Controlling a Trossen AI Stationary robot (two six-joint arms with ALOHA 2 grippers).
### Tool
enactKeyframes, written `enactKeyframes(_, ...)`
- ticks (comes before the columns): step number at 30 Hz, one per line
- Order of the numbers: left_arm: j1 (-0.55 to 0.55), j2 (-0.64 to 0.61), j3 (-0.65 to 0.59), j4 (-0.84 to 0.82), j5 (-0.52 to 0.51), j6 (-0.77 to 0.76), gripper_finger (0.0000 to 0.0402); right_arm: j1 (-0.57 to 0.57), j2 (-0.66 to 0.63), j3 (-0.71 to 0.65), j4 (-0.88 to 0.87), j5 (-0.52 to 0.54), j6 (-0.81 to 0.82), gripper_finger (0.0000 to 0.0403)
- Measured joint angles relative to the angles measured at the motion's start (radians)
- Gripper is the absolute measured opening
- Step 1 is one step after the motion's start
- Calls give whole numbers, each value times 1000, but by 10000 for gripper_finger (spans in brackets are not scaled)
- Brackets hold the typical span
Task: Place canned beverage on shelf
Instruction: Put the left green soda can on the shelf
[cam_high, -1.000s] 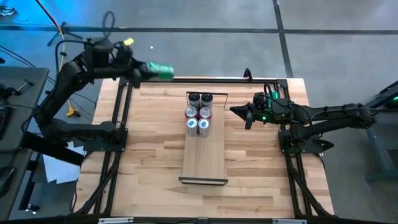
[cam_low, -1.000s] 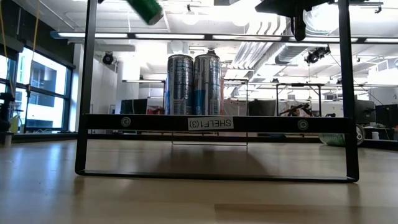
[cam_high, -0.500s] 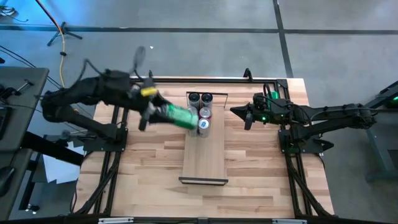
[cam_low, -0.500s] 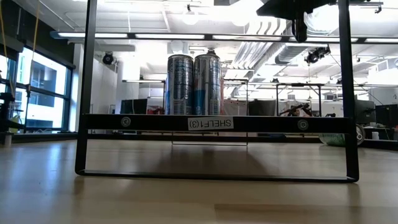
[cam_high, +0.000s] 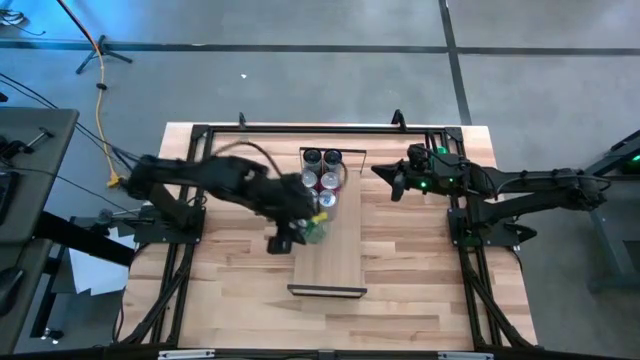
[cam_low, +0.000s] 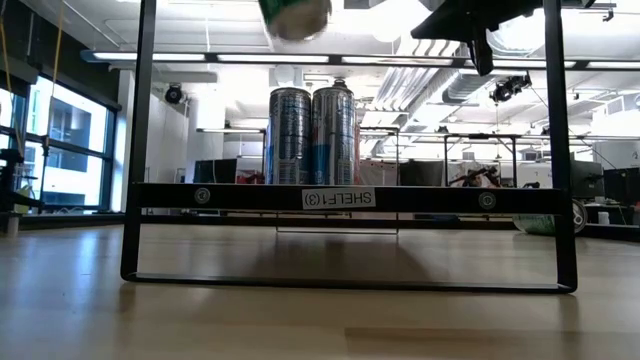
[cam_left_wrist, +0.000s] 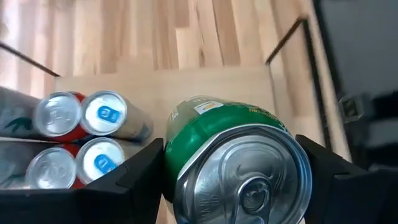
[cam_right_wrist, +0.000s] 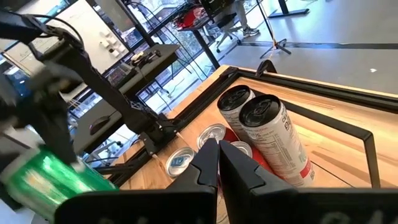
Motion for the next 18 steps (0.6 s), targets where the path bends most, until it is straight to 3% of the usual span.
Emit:
enactKeyframes(11,-4,205,0,-14,38,123,232,-1,0,0,-56,0,45,0)
enactKeyframes(18,-12,251,0,-2,76,176,232,-1,0,0,-109,0,87,0)
